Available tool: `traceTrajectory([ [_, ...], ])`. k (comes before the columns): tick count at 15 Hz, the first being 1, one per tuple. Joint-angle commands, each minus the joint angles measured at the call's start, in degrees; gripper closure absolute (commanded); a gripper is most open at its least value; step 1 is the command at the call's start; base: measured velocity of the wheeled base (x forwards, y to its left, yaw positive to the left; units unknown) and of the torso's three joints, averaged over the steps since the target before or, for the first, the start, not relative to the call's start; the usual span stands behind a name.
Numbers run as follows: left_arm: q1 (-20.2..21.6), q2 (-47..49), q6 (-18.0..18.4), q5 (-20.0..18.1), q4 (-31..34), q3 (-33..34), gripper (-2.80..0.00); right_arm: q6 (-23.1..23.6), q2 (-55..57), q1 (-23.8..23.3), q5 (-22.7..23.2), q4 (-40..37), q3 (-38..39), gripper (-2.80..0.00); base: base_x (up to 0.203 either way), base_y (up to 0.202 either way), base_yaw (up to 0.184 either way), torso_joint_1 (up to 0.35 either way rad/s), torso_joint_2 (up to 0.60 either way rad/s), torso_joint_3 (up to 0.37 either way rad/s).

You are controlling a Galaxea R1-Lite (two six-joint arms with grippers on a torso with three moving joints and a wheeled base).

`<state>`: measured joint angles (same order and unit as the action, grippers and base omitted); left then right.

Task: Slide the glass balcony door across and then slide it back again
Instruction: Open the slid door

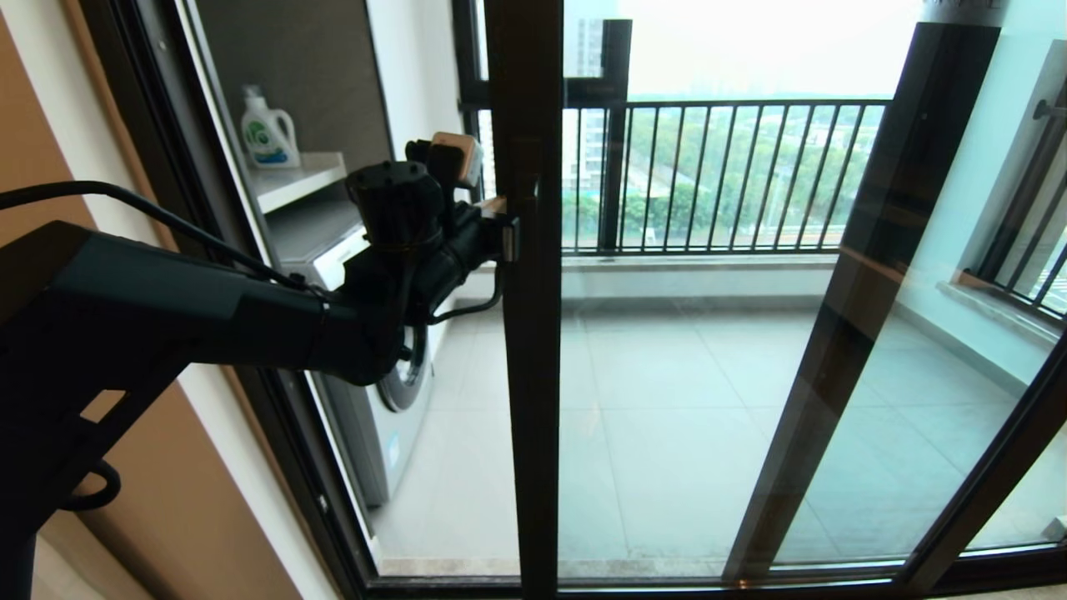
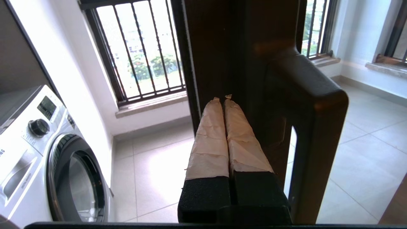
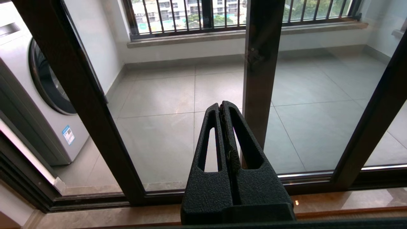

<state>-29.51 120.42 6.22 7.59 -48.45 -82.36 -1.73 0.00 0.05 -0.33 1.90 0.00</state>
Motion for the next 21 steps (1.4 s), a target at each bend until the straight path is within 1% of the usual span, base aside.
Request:
traceTrajectory([
  [1,-0.16,-0.47,0.02,0.55,-0.26,0.78,0.0,-0.03,0.0,-0.05,-0.02,0.03,0.7,0.0,0.0,0.0,0.0,0.0,0.0,0.0],
  [2,-0.09,-0.89,0.02,1.67,-0.27,1.85,0.0,-0.03,0.0,0.04,-0.02,0.03,0.7,0.0,0.0,0.0,0.0,0.0,0.0,0.0],
  [4,0.01,-4.08,-0.32,2.64,-0.39,6.55,0.0,-0.03,0.0,0.04,-0.02,0.03,0.7,0.0,0.0,0.0,0.0,0.0,0.0,0.0],
  [7,0.24,-13.95,-1.77,2.88,-0.56,16.15,0.0,-0.03,0.0,0.04,-0.02,0.03,0.7,0.0,0.0,0.0,0.0,0.0,0.0,0.0],
  [9,0.59,-23.17,-3.11,2.91,-0.54,23.7,0.0,-0.03,0.0,0.04,-0.02,0.03,0.7,0.0,0.0,0.0,0.0,0.0,0.0,0.0],
  [11,0.72,-34.84,-4.2,2.71,-0.21,32.96,0.0,-0.03,0.0,0.04,-0.02,0.03,0.7,0.0,0.0,0.0,0.0,0.0,0.0,0.0],
  [13,0.79,-46.93,-4.59,2.69,0.75,40.95,0.0,-0.03,0.0,0.04,-0.02,0.03,0.7,0.0,0.0,0.0,0.0,0.0,0.0,0.0],
  [14,0.88,-52.75,-4.7,2.8,2.13,43.72,0.0,-0.03,0.0,-0.03,-0.02,0.03,0.7,0.0,0.0,0.0,0.0,0.0,0.0,0.0],
  [15,1.28,-58.12,-4.77,2.88,4.37,45.55,0.0,-0.03,0.0,0.04,-0.02,0.03,0.7,0.0,0.0,0.0,0.0,0.0,0.0,0.0],
  [17,4.44,-68.67,-4.39,2.89,12.19,47.0,0.0,-0.03,0.0,0.04,-0.02,0.03,0.7,0.0,0.0,0.0,0.0,0.0,0.0,0.0],
  [19,10.11,-77.87,-3.57,2.89,21.97,46.65,0.0,-0.03,0.0,0.04,-0.02,0.03,0.7,0.0,0.0,0.0,0.0,0.0,0.0,0.0],
  [21,16.44,-86.4,-1.72,2.88,29.79,45.33,0.0,-0.03,0.0,0.04,-0.02,0.03,0.7,0.0,0.0,0.0,0.0,0.0,0.0,0.0],
])
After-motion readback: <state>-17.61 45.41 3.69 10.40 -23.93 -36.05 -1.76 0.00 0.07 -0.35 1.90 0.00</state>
